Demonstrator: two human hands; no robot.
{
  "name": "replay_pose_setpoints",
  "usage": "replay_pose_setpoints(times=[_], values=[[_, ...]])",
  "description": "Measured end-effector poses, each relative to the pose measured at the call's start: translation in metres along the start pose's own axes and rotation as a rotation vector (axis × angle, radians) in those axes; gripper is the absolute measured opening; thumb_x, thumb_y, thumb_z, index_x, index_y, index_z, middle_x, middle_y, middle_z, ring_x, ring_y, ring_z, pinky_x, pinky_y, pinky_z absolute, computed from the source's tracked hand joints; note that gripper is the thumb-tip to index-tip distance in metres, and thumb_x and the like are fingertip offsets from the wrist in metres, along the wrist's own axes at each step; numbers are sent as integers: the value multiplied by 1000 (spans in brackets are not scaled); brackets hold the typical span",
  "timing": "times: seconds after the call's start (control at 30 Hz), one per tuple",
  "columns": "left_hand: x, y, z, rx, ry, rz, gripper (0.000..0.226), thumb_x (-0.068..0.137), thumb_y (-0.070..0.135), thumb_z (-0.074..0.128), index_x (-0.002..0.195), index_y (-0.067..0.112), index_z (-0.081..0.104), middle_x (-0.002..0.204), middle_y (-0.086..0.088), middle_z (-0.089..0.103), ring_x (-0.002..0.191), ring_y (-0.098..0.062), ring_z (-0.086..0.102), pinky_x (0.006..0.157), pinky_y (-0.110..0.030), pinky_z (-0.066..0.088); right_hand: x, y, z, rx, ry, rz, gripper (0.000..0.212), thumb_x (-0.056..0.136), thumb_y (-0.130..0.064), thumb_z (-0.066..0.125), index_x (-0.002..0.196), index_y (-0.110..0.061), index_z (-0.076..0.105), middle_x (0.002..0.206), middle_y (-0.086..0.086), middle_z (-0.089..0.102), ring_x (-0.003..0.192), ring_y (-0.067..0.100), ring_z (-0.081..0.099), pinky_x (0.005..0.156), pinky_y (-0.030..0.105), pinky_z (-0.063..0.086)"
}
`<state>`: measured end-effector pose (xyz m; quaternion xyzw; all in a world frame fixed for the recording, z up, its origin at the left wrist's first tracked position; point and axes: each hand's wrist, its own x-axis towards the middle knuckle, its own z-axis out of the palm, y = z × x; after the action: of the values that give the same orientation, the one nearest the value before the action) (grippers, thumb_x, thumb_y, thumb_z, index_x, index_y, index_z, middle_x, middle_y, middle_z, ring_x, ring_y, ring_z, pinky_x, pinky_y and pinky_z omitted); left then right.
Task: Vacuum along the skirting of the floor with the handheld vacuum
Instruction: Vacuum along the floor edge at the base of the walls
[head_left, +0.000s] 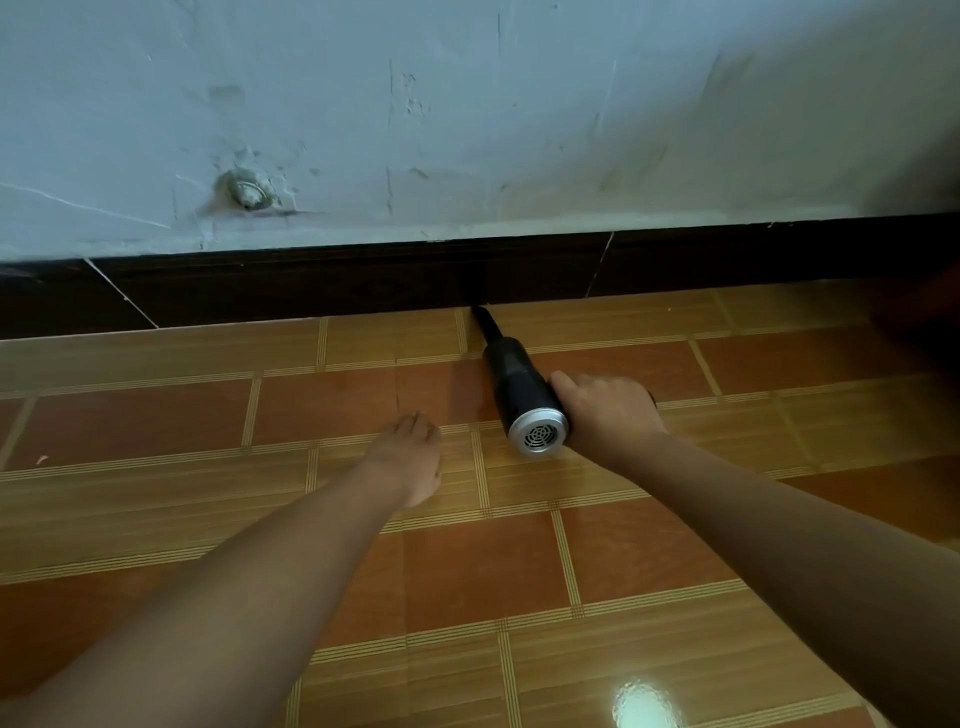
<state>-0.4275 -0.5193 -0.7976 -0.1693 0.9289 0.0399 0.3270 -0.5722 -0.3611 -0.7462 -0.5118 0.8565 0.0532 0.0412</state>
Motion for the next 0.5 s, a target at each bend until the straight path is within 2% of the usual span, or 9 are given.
replay_pose_setpoints(times=[0.1,0.27,0.4,0.5], values=[[5,11,-7,20,-30,-20,64,102,33,31,151,5,0,159,-16,-4,148,-27,1,121,-37,6,2,7,-1,4,2,-13,26,90,-32,51,109,-17,44,80,-4,48,66,16,46,56,27,30],[15,31,-15,-4,-86,-46,65,102,32,33,152,7,0,159,-15,-3,148,-27,1,121,-38,8,3,17,-1,20,5,-50,27,90,-32,52,111,-16,44,88,-1,58,68,17,45,59,27,30],[24,44,-9,15,-100,-111,67,100,19,37,152,7,-4,159,-17,-7,148,-29,-3,120,-39,6,2,23,1,34,12,-59,27,90,-33,51,110,-16,44,91,0,60,70,17,48,60,27,30],[26,53,-5,35,-78,-129,66,100,17,36,151,5,-5,158,-19,-9,147,-31,-4,121,-40,5,0,28,5,43,11,-53,27,89,-32,52,110,-17,44,93,0,60,71,17,48,61,28,30]])
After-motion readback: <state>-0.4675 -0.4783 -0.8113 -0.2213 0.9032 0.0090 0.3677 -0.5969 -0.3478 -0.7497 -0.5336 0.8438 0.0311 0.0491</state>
